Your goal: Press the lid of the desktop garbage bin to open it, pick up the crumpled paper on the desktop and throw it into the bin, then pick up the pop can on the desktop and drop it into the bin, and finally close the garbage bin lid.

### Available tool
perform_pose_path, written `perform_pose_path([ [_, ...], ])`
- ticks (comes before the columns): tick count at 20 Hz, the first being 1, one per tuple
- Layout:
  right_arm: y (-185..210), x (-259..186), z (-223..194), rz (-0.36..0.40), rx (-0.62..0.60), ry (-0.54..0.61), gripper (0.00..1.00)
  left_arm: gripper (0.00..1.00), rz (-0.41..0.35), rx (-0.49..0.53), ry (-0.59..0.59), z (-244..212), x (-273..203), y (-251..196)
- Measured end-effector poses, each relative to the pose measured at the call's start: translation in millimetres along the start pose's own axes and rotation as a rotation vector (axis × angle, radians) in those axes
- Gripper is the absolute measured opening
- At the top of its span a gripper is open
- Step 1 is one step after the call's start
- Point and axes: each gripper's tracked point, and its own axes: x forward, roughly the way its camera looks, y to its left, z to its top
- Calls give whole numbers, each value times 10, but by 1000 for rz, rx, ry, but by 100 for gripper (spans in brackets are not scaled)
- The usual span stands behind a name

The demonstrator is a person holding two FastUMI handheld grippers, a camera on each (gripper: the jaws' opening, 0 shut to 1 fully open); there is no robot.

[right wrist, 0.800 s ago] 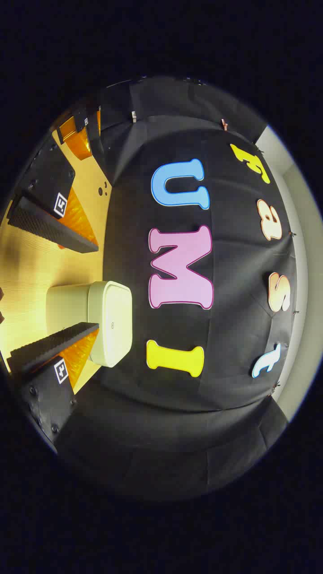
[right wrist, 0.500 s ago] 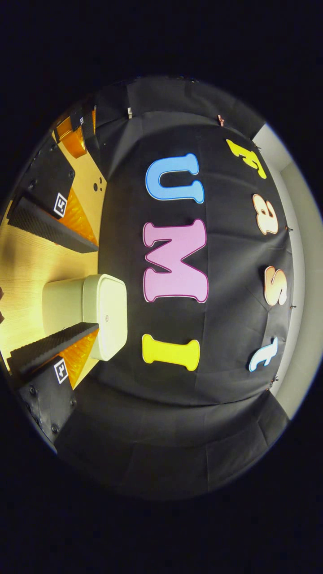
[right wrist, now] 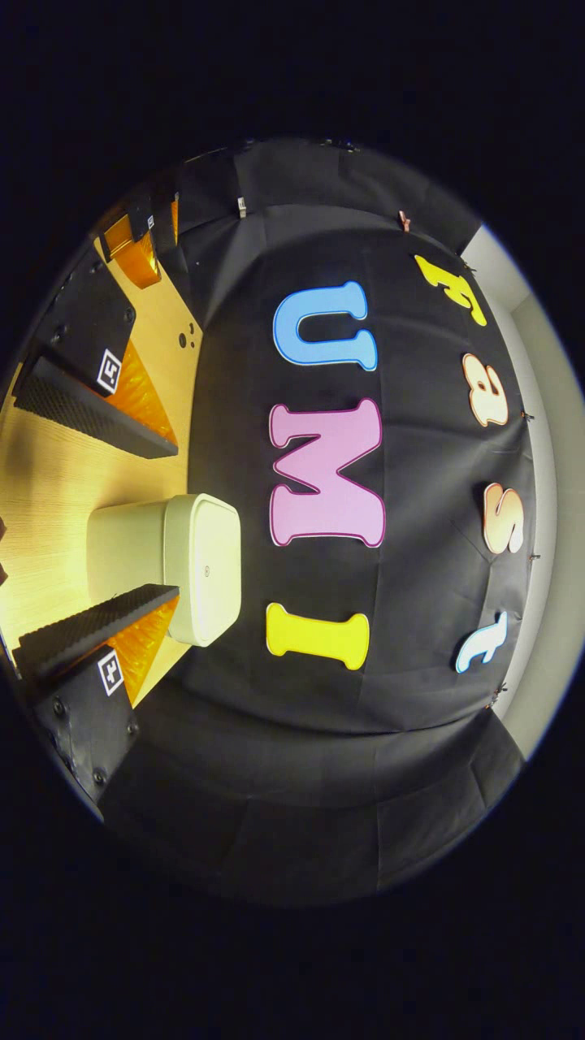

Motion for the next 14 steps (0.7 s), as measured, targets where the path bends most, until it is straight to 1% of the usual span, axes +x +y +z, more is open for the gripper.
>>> perform_pose_path([
  [5,45,-37,-114,23,-16,33,98,95,-4,2,23,-82,-26,-38],
  [11,83,-35,-161,46,-17,59,96,96,-20,15,19,-76,-13,-109],
  [12,87,-32,-166,49,-21,60,92,95,-22,15,16,-65,-4,-118],
  [13,91,-31,-157,52,-25,60,85,95,-29,13,9,-64,6,-134],
  [14,81,-31,-154,51,-29,60,70,95,-33,14,-1,-49,-2,-147],
])
